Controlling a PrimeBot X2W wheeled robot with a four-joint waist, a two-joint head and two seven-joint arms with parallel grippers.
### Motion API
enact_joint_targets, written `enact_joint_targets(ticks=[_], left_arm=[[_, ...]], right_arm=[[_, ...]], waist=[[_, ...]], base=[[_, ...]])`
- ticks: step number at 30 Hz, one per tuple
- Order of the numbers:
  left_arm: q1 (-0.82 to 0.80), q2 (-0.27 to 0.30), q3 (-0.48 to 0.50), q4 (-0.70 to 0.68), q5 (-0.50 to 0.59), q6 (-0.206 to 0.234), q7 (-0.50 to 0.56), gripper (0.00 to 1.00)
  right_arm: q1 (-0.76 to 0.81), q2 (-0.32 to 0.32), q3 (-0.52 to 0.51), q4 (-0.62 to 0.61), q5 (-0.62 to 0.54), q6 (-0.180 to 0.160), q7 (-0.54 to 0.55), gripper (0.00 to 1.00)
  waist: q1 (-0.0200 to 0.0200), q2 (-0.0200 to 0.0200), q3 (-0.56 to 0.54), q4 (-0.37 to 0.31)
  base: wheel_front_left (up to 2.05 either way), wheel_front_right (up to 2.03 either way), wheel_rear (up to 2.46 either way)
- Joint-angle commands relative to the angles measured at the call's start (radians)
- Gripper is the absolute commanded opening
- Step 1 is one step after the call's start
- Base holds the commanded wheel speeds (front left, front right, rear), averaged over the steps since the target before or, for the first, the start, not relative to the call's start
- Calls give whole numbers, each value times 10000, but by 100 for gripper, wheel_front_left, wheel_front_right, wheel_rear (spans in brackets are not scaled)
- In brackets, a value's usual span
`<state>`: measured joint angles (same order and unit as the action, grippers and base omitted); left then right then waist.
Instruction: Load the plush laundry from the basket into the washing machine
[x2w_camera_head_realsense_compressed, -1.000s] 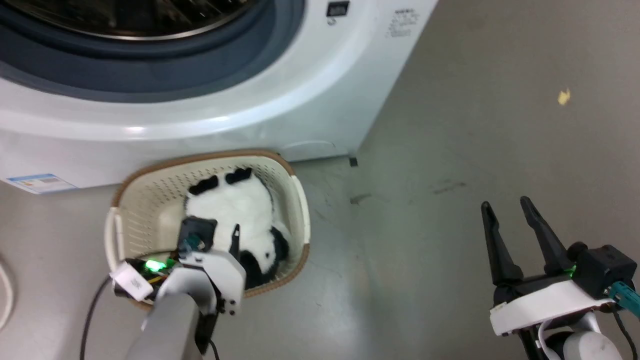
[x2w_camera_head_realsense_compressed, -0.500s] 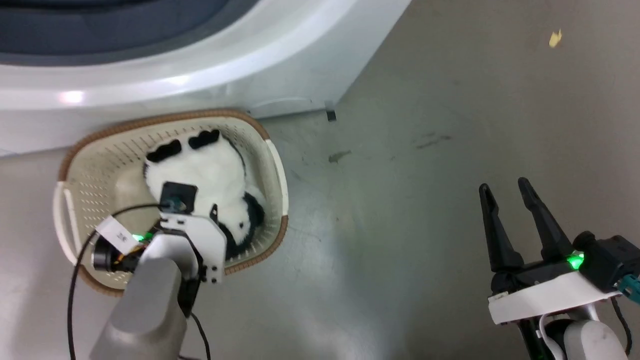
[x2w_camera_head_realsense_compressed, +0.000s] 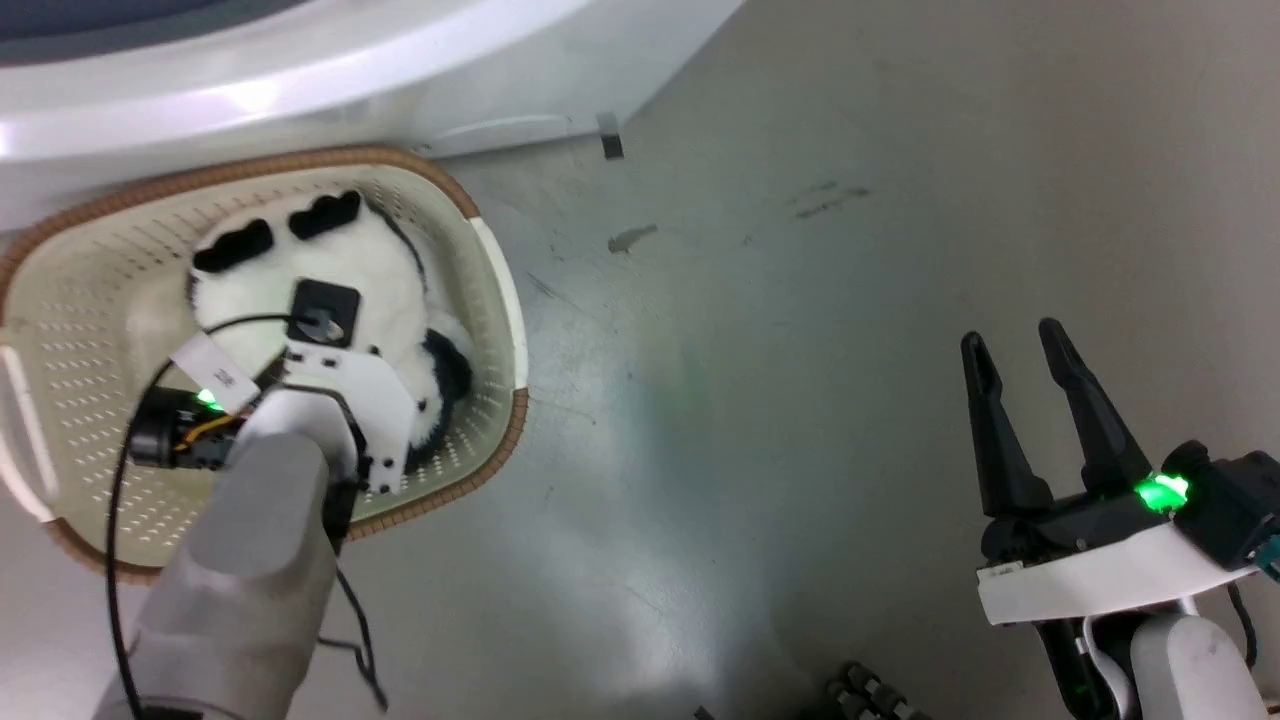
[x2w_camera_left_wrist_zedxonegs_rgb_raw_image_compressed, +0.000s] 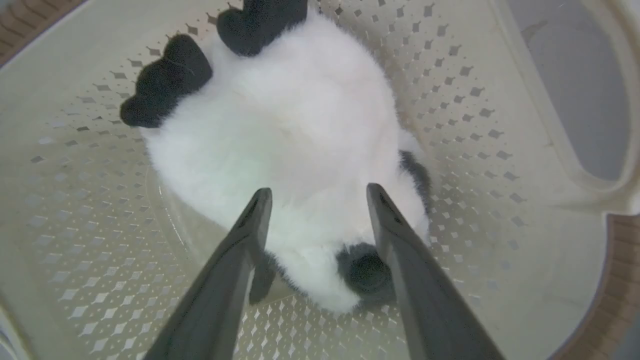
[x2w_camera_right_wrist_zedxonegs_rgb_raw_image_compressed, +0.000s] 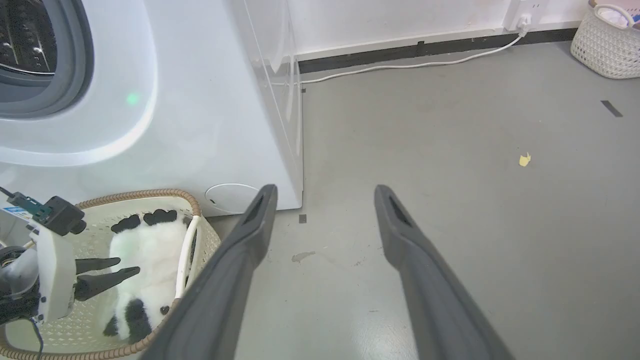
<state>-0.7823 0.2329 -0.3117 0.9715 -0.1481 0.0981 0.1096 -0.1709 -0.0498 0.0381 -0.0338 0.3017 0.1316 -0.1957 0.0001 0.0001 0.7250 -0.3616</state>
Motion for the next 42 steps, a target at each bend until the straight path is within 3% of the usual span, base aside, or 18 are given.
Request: enact_joint_targets(ticks=[1,7,15,16,17,25,28,36,42], left_arm=[[-360,91,-46,290,-106,105,54,100],[-1083,334,-235,911,-230,579,1,100],[-1731,466,-514,1751,-512,686,95,100],[-1798,461,-540,1850,-558,694,52,87],[-1862,456,-574,1954,-599,695,17,0],[-2187,772,-911,2748,-844,641,-609,0],[-2174,650,-867,2998,-1137,648,-1107,0],[-1212,-111,-656,2926,-1657,378,-2873,0],[-461,-609,-542,2646,-1954,15,-3601,0]], right_arm=[[-176,-3,31,-82,96,-7,-91,100],[-228,-4,53,-148,320,-8,-217,100],[-372,-4,17,-128,597,-8,-384,100],[-395,-4,11,-120,623,-8,-404,100],[-421,-4,9,-108,650,-9,-425,100],[-865,-4,197,3,778,-9,-592,100],[-914,-4,2,68,612,-9,-655,100],[-343,-4,-925,190,-80,-9,-661,100],[190,-4,-1283,161,-646,-9,-661,100]], waist=[[-1,-1,213,-127],[-1,-1,728,-346],[-1,-1,1346,-631],[-1,-1,1414,-668],[-1,-1,1480,-706],[-1,-1,1685,-1120],[-1,-1,1408,-965],[-1,-1,-343,-11],[-1,-1,-1805,482]], base=[[0,0,0],[0,0,0],[0,0,0],[0,0,0],[0,0,0],[0,0,0],[0,0,0],[0,0,0],[0,0,0]])
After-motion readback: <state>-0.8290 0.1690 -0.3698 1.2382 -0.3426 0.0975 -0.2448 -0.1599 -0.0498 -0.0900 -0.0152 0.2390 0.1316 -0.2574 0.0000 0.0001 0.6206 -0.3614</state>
